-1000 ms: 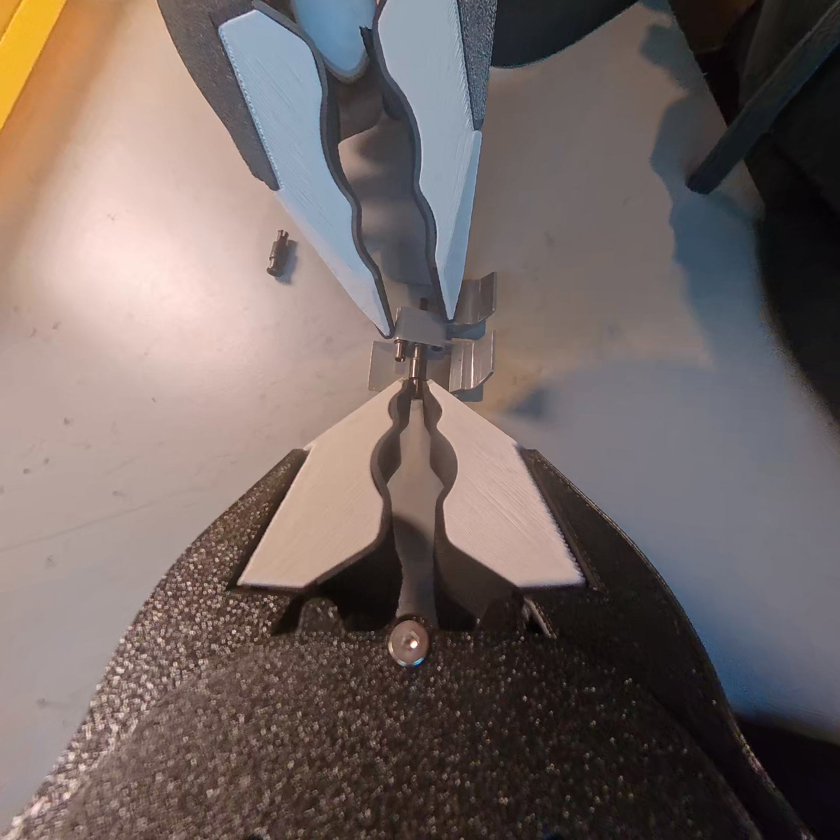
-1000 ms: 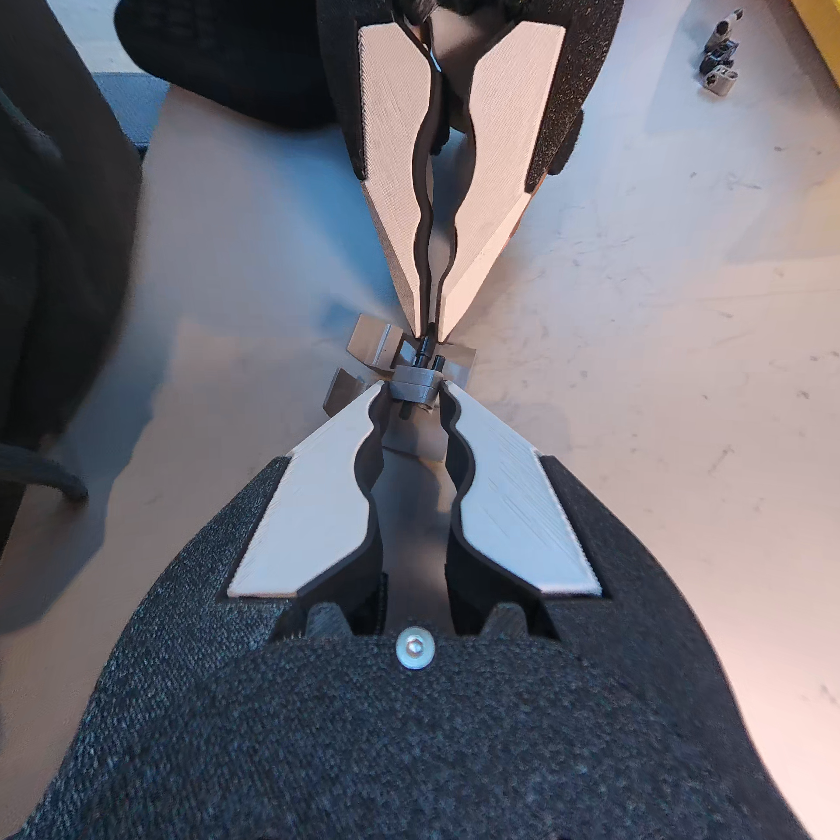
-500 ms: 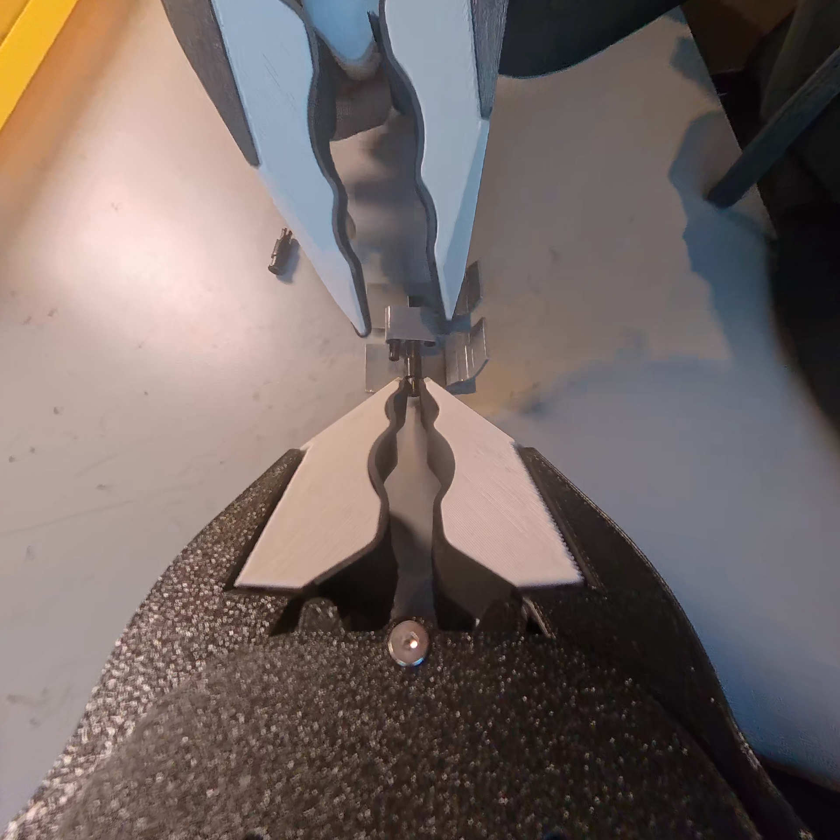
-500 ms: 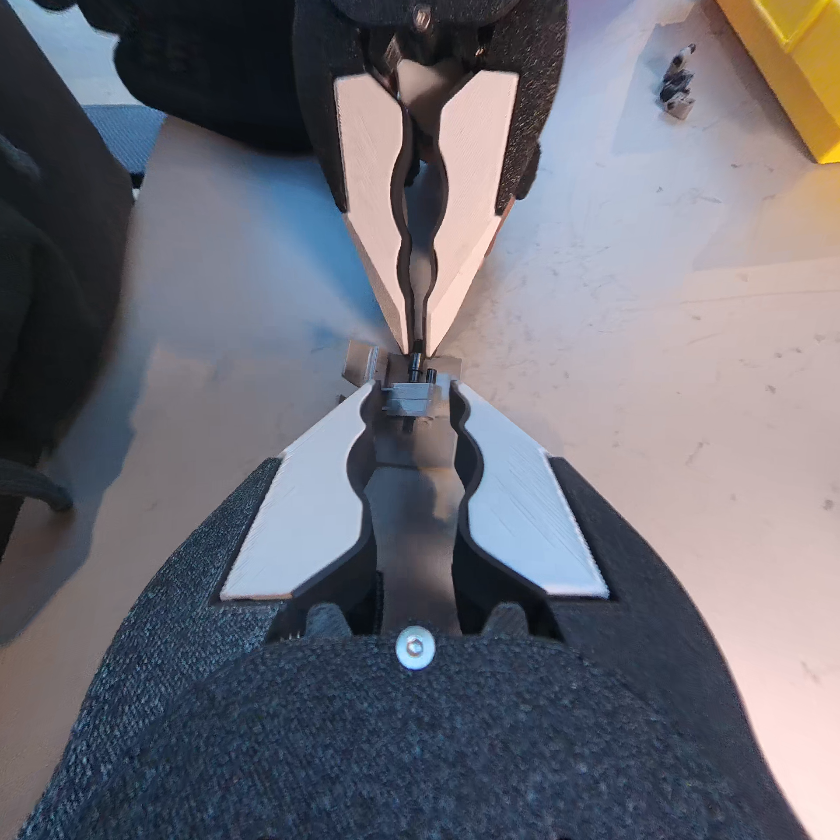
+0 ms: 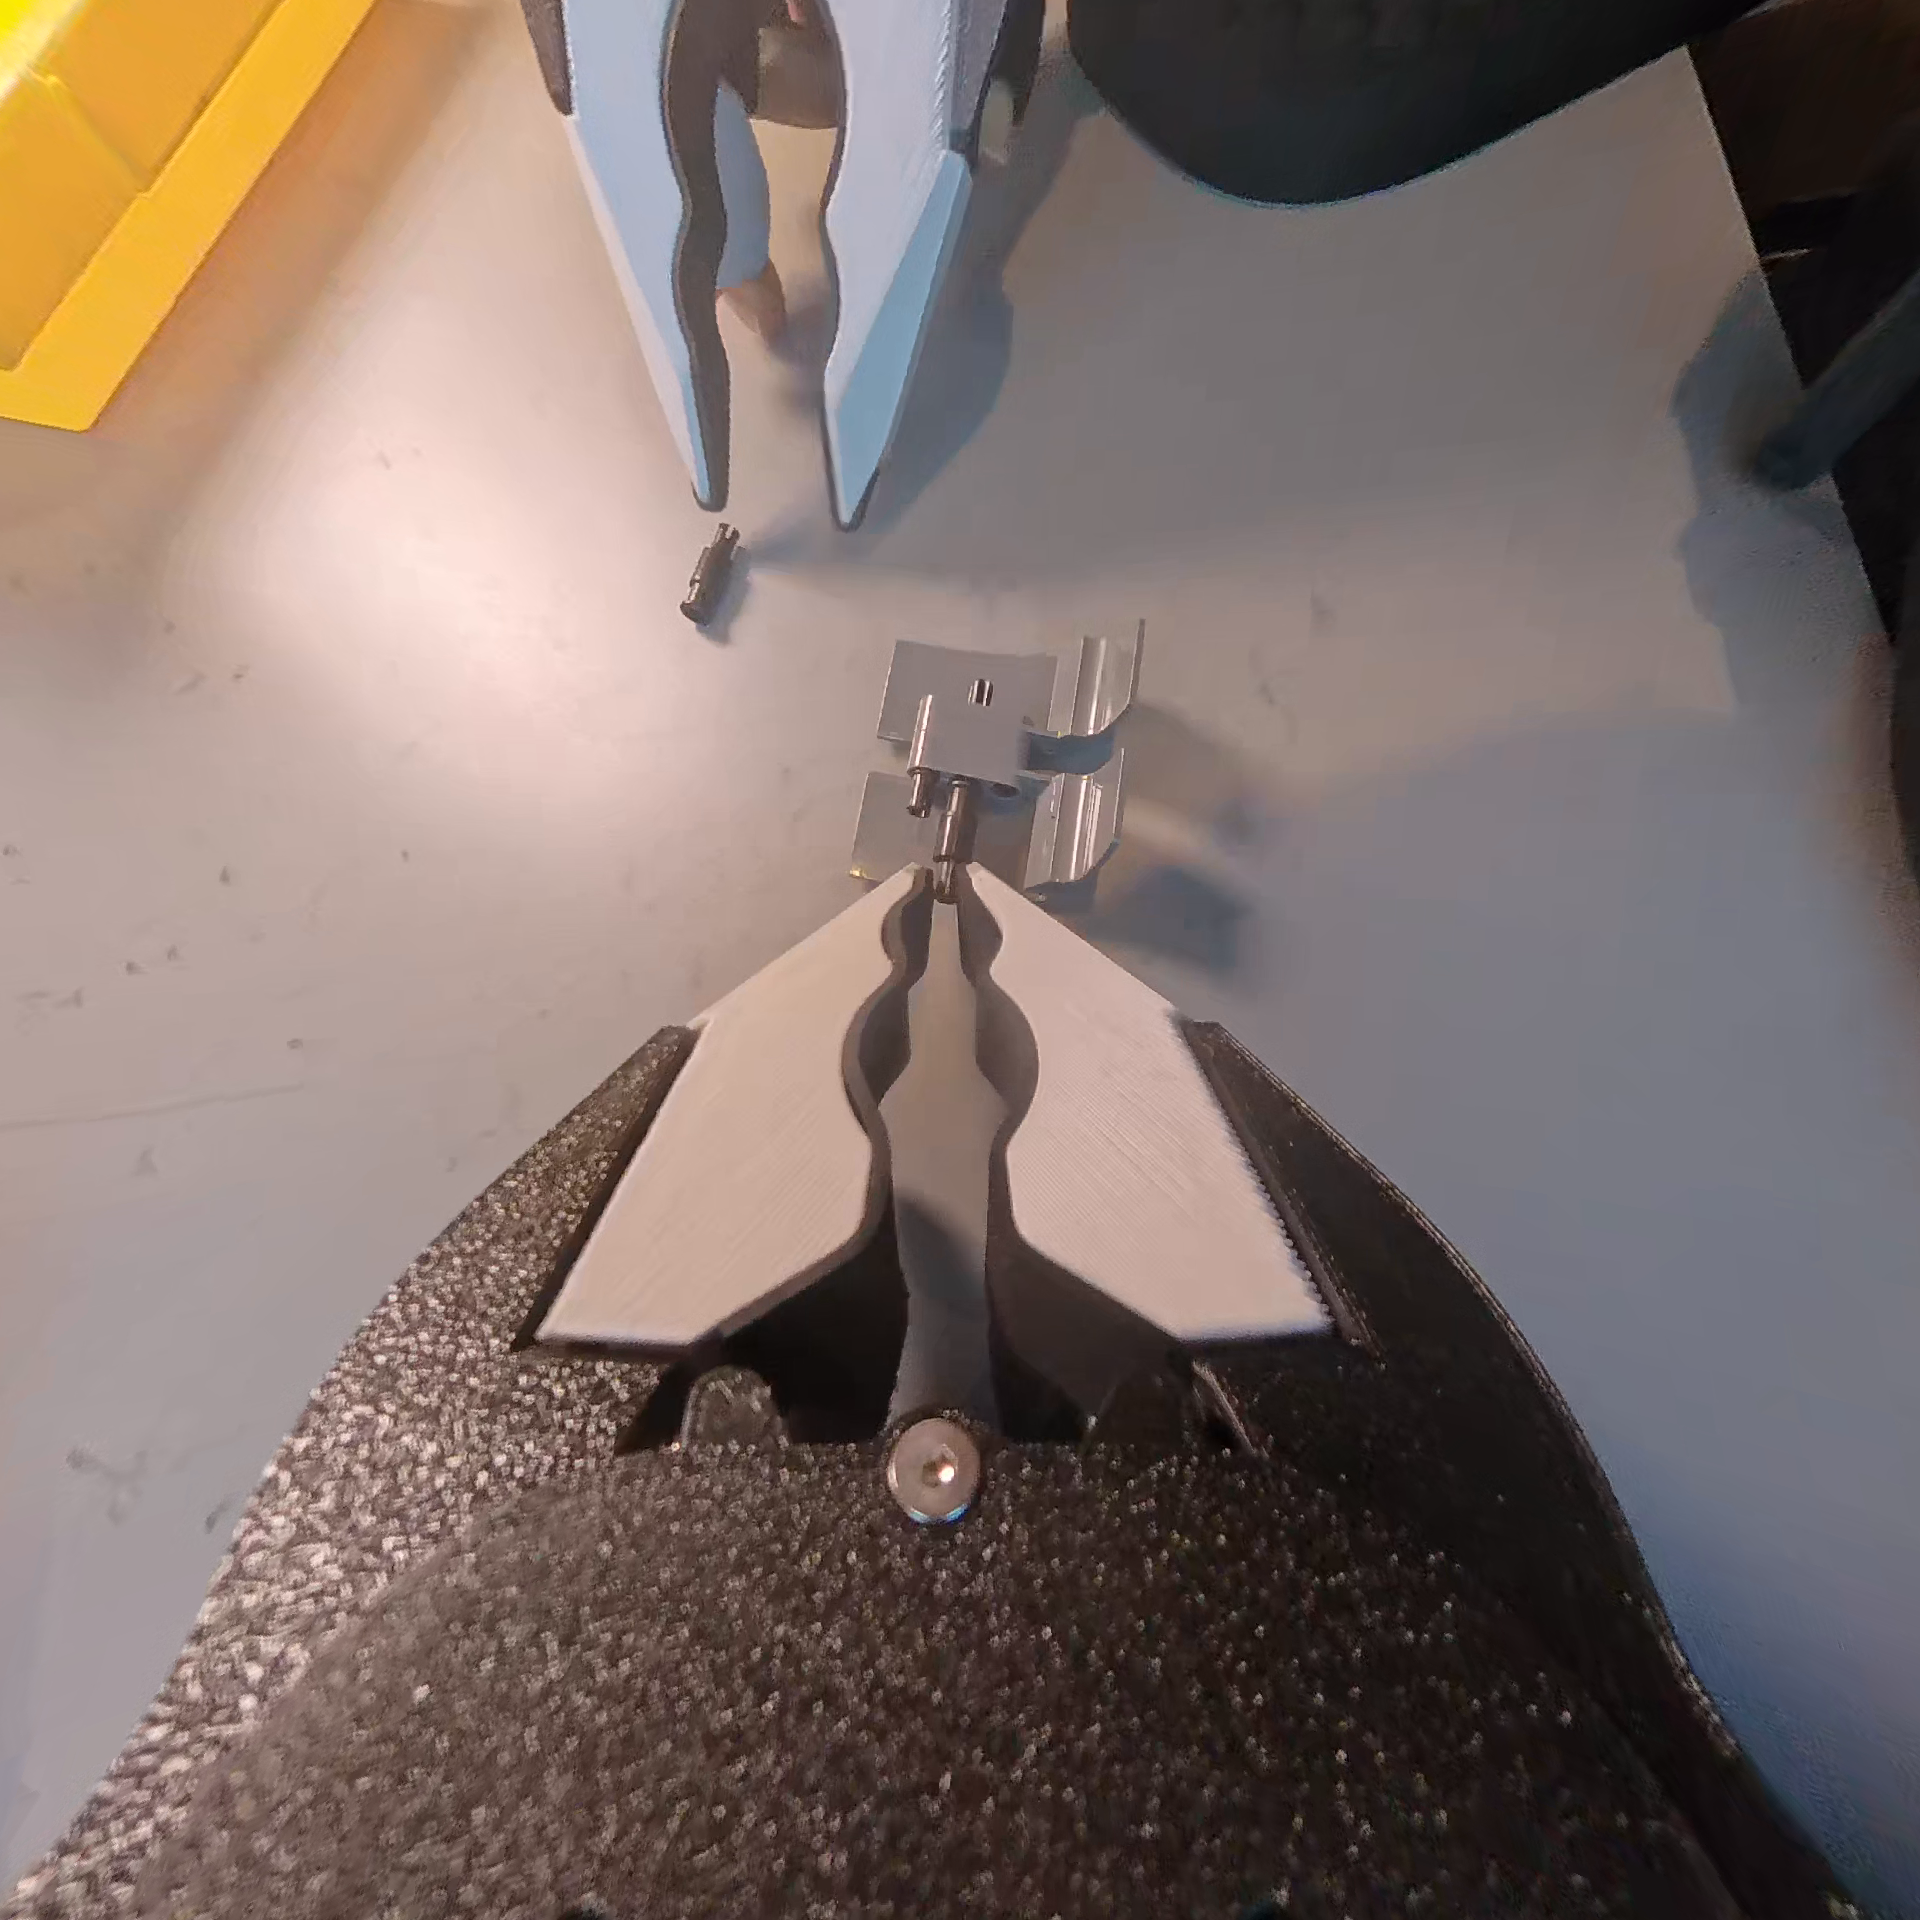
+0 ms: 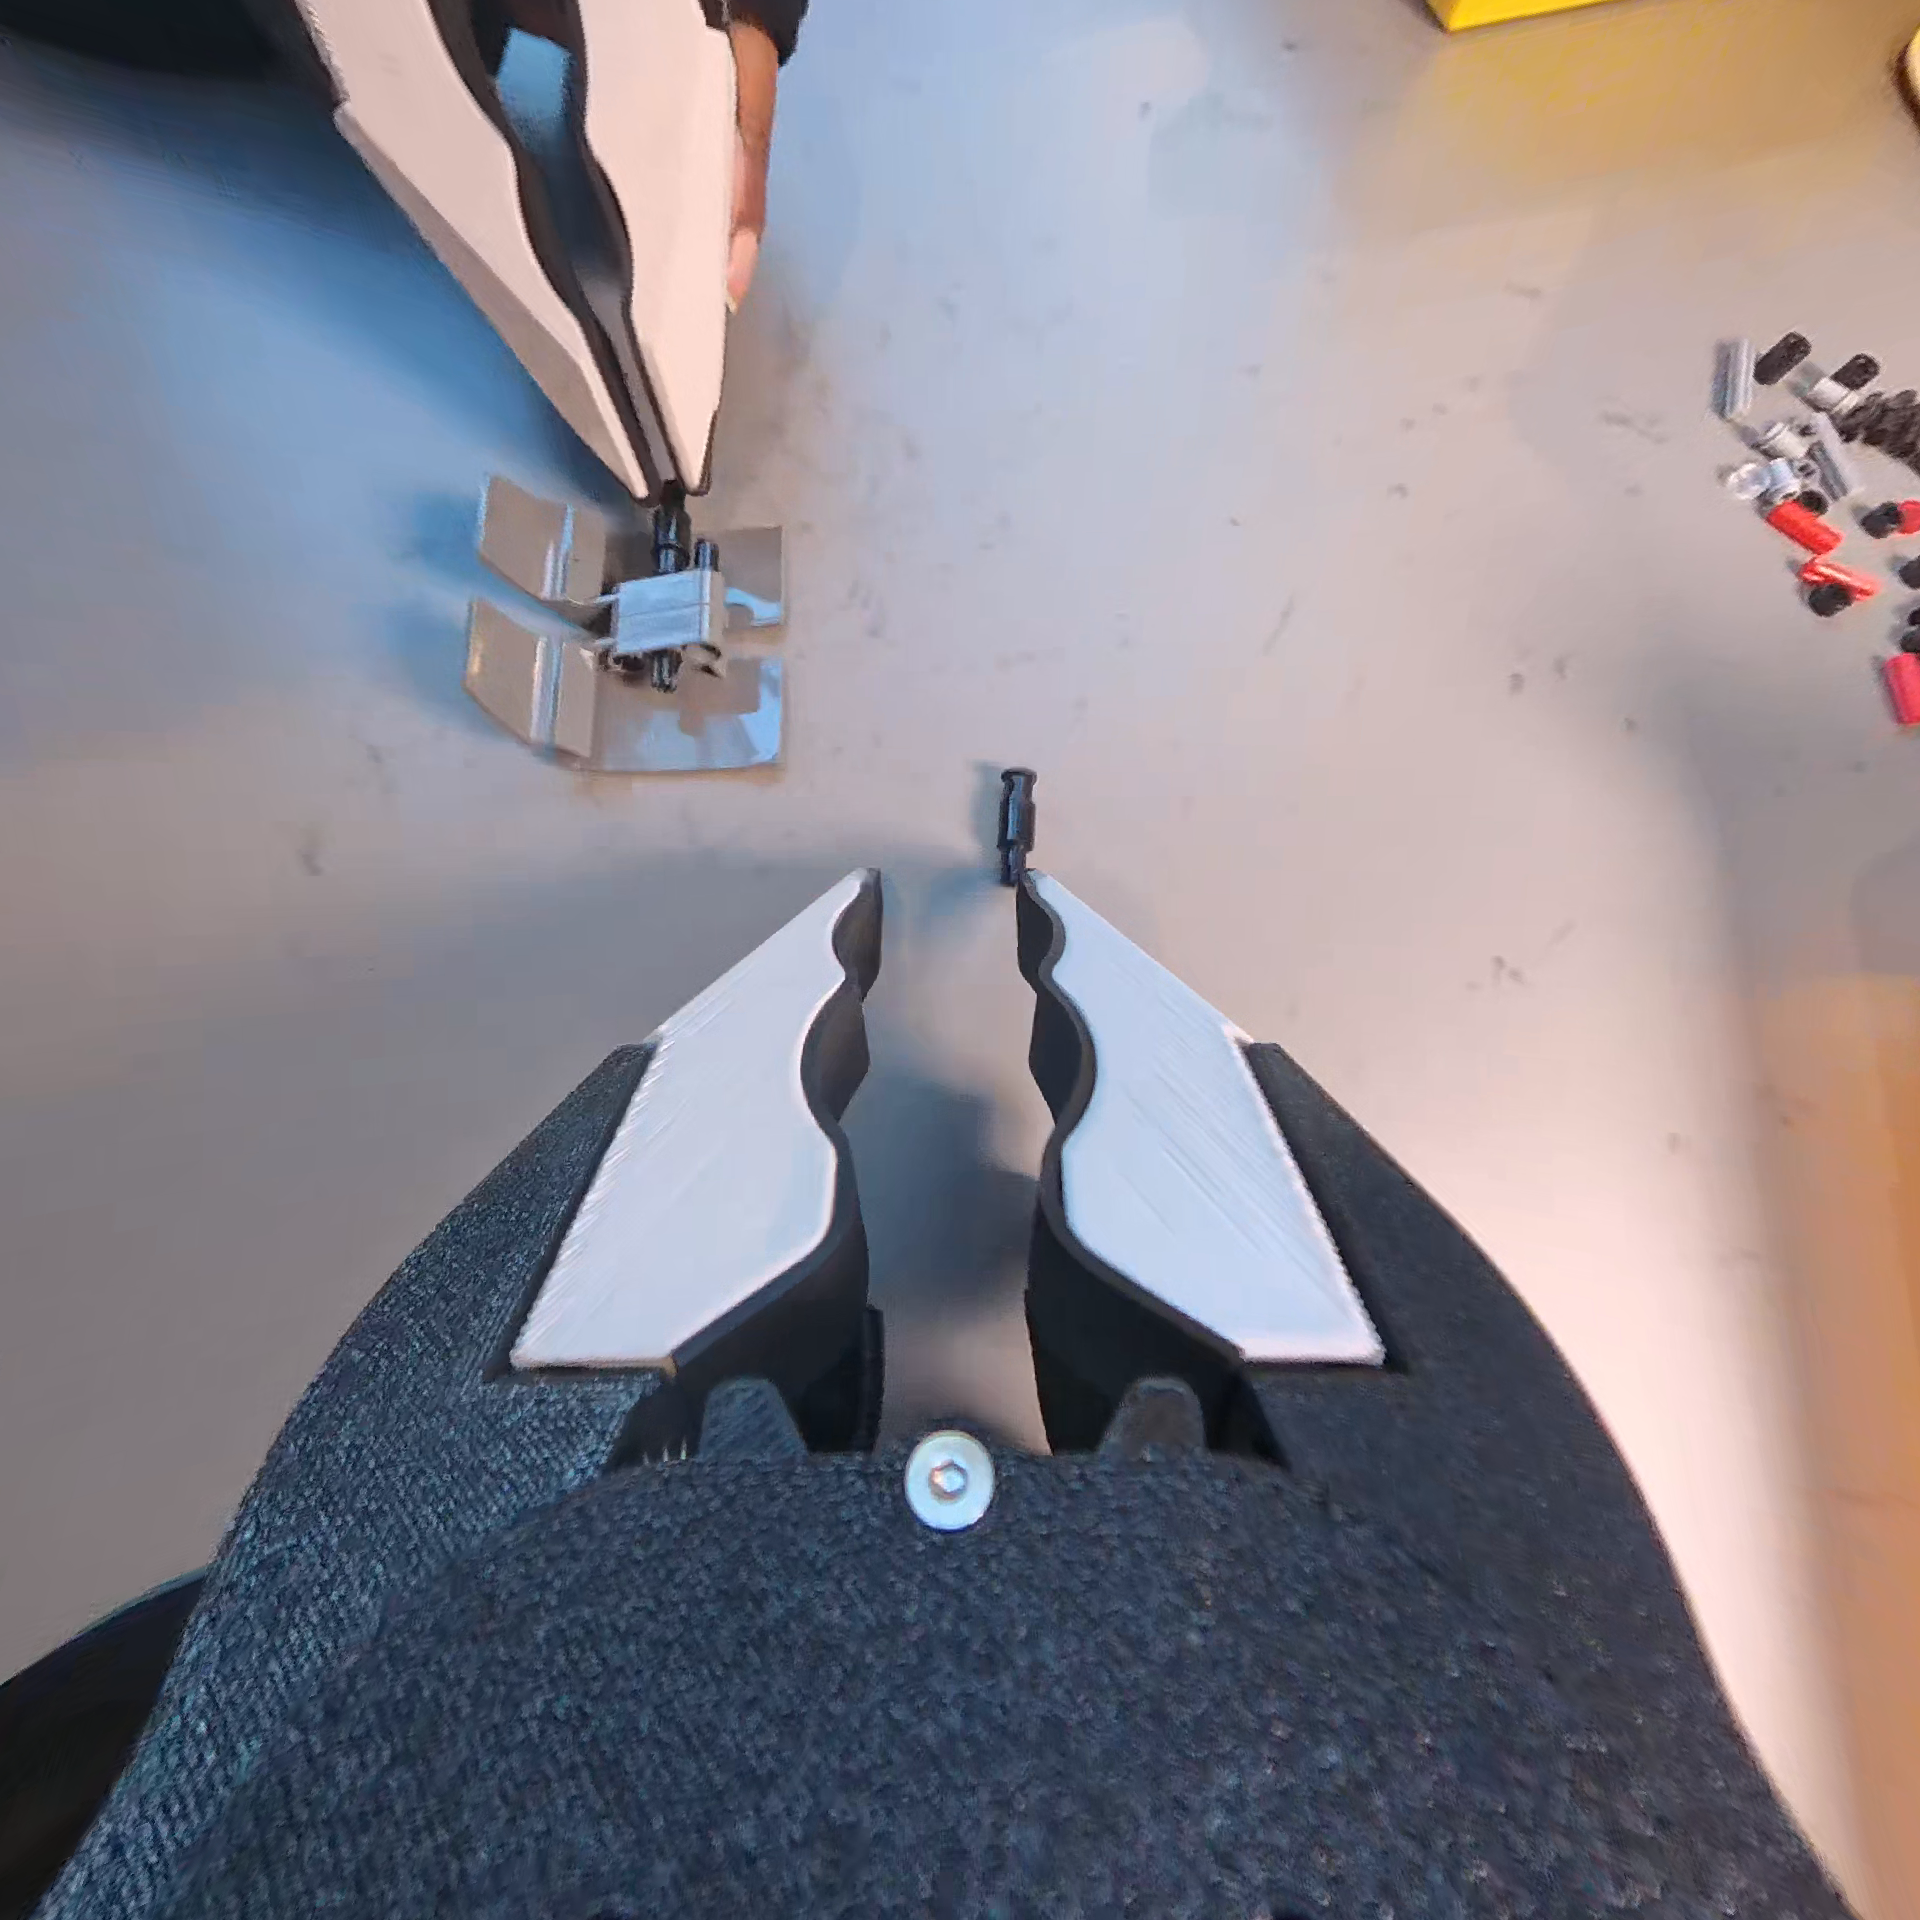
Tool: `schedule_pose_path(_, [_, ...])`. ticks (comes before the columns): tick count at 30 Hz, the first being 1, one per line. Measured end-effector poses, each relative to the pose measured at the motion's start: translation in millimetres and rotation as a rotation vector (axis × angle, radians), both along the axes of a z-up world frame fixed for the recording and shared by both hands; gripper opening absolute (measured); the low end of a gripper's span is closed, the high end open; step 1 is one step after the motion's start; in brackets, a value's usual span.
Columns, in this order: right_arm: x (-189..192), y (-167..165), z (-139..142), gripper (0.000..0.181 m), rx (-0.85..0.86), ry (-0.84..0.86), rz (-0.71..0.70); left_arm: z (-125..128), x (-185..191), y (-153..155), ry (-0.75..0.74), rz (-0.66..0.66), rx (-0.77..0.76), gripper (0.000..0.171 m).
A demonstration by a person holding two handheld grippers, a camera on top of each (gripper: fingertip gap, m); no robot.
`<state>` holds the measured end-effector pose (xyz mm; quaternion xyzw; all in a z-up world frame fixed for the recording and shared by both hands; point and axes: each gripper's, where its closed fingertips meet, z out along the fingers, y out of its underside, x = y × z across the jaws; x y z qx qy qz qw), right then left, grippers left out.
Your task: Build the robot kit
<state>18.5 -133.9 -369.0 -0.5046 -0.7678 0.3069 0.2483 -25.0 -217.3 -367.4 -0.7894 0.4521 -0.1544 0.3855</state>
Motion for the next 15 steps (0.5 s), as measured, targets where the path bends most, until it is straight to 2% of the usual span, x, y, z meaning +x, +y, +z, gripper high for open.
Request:
schedule_pose_path(10, [-19, 7, -5, 0.016, 0.046, -0.059, 0.002, 0, 7, 9, 0.0, 0.028, 0.027, 0.005])
schedule_pose_path(15, [-18, 3, -4, 0.007, 0.054, -0.035, 0.031, 12, 4, 7, -0.091, 0.038, 0.03, 0.011])
